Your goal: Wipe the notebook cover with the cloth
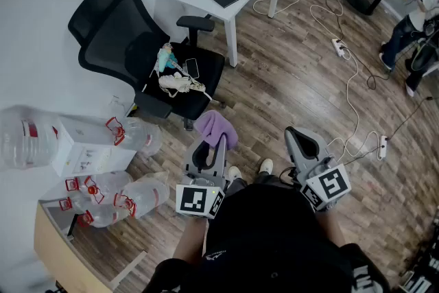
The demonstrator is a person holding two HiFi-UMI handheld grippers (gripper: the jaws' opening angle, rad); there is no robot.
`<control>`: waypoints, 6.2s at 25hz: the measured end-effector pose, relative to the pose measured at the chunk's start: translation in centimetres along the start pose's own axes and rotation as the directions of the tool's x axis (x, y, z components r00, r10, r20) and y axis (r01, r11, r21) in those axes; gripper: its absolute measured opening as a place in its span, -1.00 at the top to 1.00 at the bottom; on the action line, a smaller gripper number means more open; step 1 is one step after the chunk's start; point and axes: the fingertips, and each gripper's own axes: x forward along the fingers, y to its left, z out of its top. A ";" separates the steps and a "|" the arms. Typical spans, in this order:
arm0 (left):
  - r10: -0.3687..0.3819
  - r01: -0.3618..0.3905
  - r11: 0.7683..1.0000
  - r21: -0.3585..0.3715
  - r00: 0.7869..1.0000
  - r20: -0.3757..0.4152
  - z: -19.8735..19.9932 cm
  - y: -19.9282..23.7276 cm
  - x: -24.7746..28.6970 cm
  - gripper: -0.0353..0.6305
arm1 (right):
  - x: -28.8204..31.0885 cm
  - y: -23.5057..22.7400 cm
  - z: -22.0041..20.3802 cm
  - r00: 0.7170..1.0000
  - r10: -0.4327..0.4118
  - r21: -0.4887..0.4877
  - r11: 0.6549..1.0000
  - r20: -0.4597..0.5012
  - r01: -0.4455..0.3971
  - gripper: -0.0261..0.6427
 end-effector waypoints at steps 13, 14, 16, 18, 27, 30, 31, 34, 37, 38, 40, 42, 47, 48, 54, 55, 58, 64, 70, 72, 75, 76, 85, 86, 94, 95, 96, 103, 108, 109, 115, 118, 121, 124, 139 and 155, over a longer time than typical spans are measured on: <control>-0.050 0.050 0.999 -0.006 0.998 -0.023 -1.2 -3.6 1.8 0.64 | -2.7 -2.2 -0.7 0.999 -0.032 0.015 0.999 -0.001 0.032 0.91; -0.052 0.052 0.999 -0.006 0.998 -0.028 -1.4 -4.1 2.1 0.64 | -2.9 -2.6 -0.8 0.999 -0.032 0.016 0.999 0.001 0.032 0.91; -0.057 0.057 0.998 -0.001 0.998 -0.037 -1.7 -5.0 2.6 0.63 | -3.3 -3.4 -0.9 1.000 -0.030 0.019 0.999 0.002 0.030 0.91; -0.062 0.063 0.998 0.010 0.997 -0.045 -1.7 -5.9 3.2 0.63 | -3.7 -4.1 -0.9 0.999 -0.031 0.025 0.999 0.009 0.030 0.91; -0.074 0.077 0.996 0.051 0.996 -0.050 -2.8 -10.3 7.2 0.63 | -6.8 -10.1 -1.7 0.998 -0.056 0.040 0.998 0.022 0.055 0.91; -0.082 0.085 0.995 0.049 0.995 -0.059 -3.9 -11.8 8.3 0.63 | -7.2 -11.7 -2.3 0.998 -0.054 0.023 0.998 0.011 0.054 0.91; -0.084 0.087 0.995 0.051 0.995 -0.061 -4.0 -12.2 8.6 0.63 | -7.3 -12.0 -2.3 0.999 -0.053 0.024 0.998 0.009 0.053 0.91; -0.089 0.094 0.992 0.080 0.994 -0.061 -3.8 -13.4 9.5 0.63 | -7.7 -12.6 -2.3 0.999 -0.053 0.048 0.997 0.009 0.052 0.91; -0.090 0.095 0.991 0.090 0.994 -0.063 -3.5 -13.6 11.1 0.63 | -7.2 -13.6 -2.4 0.999 -0.054 0.053 0.997 -0.003 0.054 0.91; -0.091 0.096 0.991 0.093 0.994 -0.060 -3.4 -13.4 11.7 0.63 | -6.8 -14.0 -2.4 0.998 -0.058 0.049 0.997 -0.010 0.058 0.91; -0.094 0.098 0.991 0.091 0.994 -0.048 -3.0 -12.7 12.9 0.63 | -5.7 -14.7 -2.2 0.997 -0.069 0.043 0.997 -0.018 0.070 0.91; -0.099 0.102 0.992 0.078 0.994 -0.045 -2.8 -11.8 14.1 0.63 | -4.6 -15.6 -2.0 0.996 -0.087 0.049 0.995 -0.021 0.088 0.91; -0.114 0.121 0.989 0.080 0.990 -0.077 -3.1 -8.8 18.6 0.63 | -0.8 -18.6 -2.0 0.992 -0.127 0.064 0.990 -0.027 0.128 0.91; -0.120 0.126 0.989 0.082 0.990 -0.077 -2.8 -8.1 19.7 0.63 | 0.3 -19.2 -1.9 0.992 -0.128 0.062 0.990 -0.023 0.129 0.91; -0.143 0.147 0.986 0.076 0.988 -0.056 -0.4 -3.8 26.7 0.63 | 6.5 -22.7 0.5 0.989 -0.146 0.066 0.987 -0.003 0.146 0.91; -0.146 0.149 0.987 0.063 0.988 -0.055 -0.1 -3.0 27.8 0.63 | 7.6 -23.3 1.0 0.988 -0.153 0.066 0.986 -0.002 0.152 0.91; -0.175 0.178 0.983 0.048 0.983 -0.056 0.8 -1.5 30.9 0.63 | 10.6 -25.1 2.5 0.985 -0.175 0.055 0.983 -0.001 0.174 0.91; -0.230 0.235 0.970 0.062 0.970 -0.078 1.1 1.8 35.9 0.63 | 16.1 -27.8 3.7 0.977 -0.215 0.066 0.974 0.002 0.215 0.91; -0.266 0.272 0.961 0.056 0.960 -0.091 1.6 5.4 39.9 0.63 | 21.5 -29.2 4.8 0.971 -0.241 0.069 0.968 -0.012 0.241 0.91; -0.276 0.281 0.958 0.059 0.957 -0.085 2.0 6.2 40.9 0.63 | 22.9 -29.3 5.1 0.974 -0.228 0.062 0.972 -0.003 0.228 0.91; -0.274 0.279 0.959 0.052 0.959 -0.075 2.1 7.6 42.0 0.63 | 24.8 -29.3 5.5 0.978 -0.210 0.052 0.976 0.004 0.209 0.91; -0.271 0.275 0.960 0.047 0.960 -0.072 2.0 7.9 42.3 0.63 | 25.3 -29.3 5.6 0.979 -0.202 0.047 0.978 0.004 0.201 0.91; -0.246 0.249 0.968 0.029 0.966 -0.082 2.2 10.7 44.5 0.63 | 27.9 -30.9 6.6 0.980 -0.197 0.029 0.980 -0.002 0.197 0.91; -0.244 0.247 0.968 0.033 0.967 -0.078 2.4 10.8 44.7 0.63 | 28.1 -31.3 6.6 0.981 -0.196 0.031 0.980 -0.002 0.196 0.91; -0.147 0.150 0.988 0.030 0.987 -0.067 2.7 13.2 47.5 0.63 | 32.0 -34.4 6.8 0.994 -0.108 0.025 0.994 -0.016 0.108 0.91; -0.125 0.128 0.991 0.033 0.990 -0.065 2.7 13.5 48.1 0.63 | 32.8 -35.1 7.0 0.996 -0.090 0.024 0.996 -0.016 0.090 0.91; -0.102 0.104 0.994 0.035 0.993 -0.063 2.7 13.9 48.9 0.63 | 33.6 -36.0 7.1 0.997 -0.071 0.024 0.997 -0.017 0.071 0.91; 0.030 -0.029 0.999 0.030 0.999 -0.044 4.0 16.9 55.4 0.63 | 40.6 -41.6 9.5 0.998 0.059 -0.009 0.998 -0.035 -0.060 0.91; 0.120 -0.120 0.993 0.024 0.992 -0.028 5.3 17.4 59.9 0.63 | 44.2 -45.4 11.4 0.984 0.170 -0.025 0.985 -0.051 -0.171 0.91; 0.136 -0.135 0.990 0.026 0.990 -0.029 5.6 17.4 60.6 0.63 | 44.8 -46.1 11.8 0.981 0.188 -0.026 0.982 -0.054 -0.190 0.91; 0.238 -0.238 0.971 0.034 0.971 -0.024 6.9 16.9 65.9 0.63 | 48.1 -51.2 13.5 0.954 0.293 -0.019 0.955 -0.063 -0.295 0.91; 0.283 -0.282 0.959 0.035 0.959 -0.005 7.5 16.6 68.5 0.63 | 49.4 -53.5 13.8 0.935 0.346 -0.030 0.937 -0.074 -0.349 0.91; 0.322 -0.322 0.947 0.016 0.947 0.012 7.6 16.4 70.6 0.63 | 50.4 -55.5 14.0 0.918 0.386 -0.045 0.919 -0.088 -0.391 0.91; 0.350 -0.350 0.937 0.005 0.937 0.014 7.5 16.2 72.4 0.63 | 51.4 -57.1 14.4 0.906 0.414 -0.048 0.907 -0.091 -0.419 0.91; 0.409 -0.411 0.911 -0.014 0.909 -0.081 4.8 22.8 76.9 0.63 | 56.9 -60.2 14.5 0.897 0.422 -0.021 0.903 -0.132 -0.429 0.91; 0.297 -0.324 0.945 -0.046 0.908 -0.295 -2.0 35.7 83.6 0.63 | 66.9 -58.1 16.4 0.925 0.346 -0.055 0.932 -0.158 -0.358 0.91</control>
